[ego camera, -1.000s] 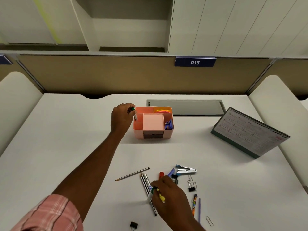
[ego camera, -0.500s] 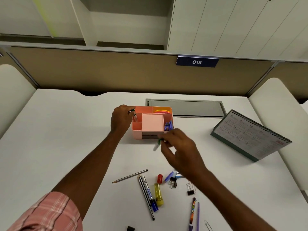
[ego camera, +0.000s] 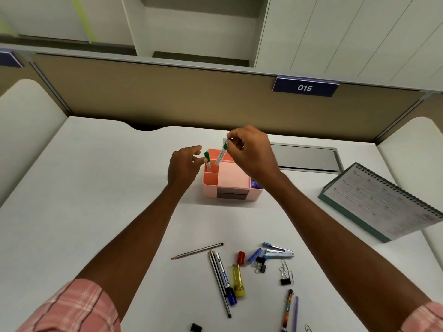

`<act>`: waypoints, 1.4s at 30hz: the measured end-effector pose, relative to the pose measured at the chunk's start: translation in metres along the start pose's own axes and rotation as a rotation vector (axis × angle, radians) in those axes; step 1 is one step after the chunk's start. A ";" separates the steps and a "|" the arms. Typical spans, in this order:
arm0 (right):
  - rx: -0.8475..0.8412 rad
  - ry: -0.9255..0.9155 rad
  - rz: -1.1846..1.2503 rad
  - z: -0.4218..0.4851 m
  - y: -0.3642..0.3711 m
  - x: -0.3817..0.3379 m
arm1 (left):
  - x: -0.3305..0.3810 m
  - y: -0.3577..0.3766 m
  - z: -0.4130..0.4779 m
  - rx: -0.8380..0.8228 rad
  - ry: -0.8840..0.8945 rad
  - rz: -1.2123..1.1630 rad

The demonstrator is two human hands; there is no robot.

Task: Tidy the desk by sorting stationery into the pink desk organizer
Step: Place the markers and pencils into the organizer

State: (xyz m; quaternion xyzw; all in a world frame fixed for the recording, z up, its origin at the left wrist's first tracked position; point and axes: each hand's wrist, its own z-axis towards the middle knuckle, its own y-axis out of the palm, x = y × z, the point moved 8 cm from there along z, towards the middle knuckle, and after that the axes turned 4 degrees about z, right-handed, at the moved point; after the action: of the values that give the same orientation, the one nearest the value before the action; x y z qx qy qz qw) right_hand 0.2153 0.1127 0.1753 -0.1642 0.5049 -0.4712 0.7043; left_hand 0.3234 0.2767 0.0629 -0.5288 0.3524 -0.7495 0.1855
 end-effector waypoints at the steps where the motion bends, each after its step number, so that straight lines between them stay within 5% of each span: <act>1: -0.016 -0.001 -0.008 0.004 0.007 0.001 | -0.003 -0.001 -0.003 0.010 -0.013 0.003; 7: -0.164 0.045 -0.085 0.013 0.050 0.019 | -0.001 -0.012 -0.068 0.130 -0.123 0.033; 15: -0.299 0.097 -0.138 0.010 0.090 0.034 | 0.007 0.046 -0.203 -0.335 -0.341 0.047; 23: -0.326 0.144 -0.163 0.009 0.106 0.042 | 0.018 0.078 -0.278 -0.532 -0.337 0.330; 42: -0.304 0.190 -0.106 -0.014 0.097 0.044 | -0.004 0.054 -0.338 -0.582 -0.468 0.315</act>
State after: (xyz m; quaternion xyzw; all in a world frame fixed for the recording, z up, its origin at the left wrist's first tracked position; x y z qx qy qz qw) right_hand 0.2537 0.1282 0.0762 -0.2501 0.6253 -0.4392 0.5946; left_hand 0.0075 0.3550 -0.0443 -0.6553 0.5747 -0.4402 0.2158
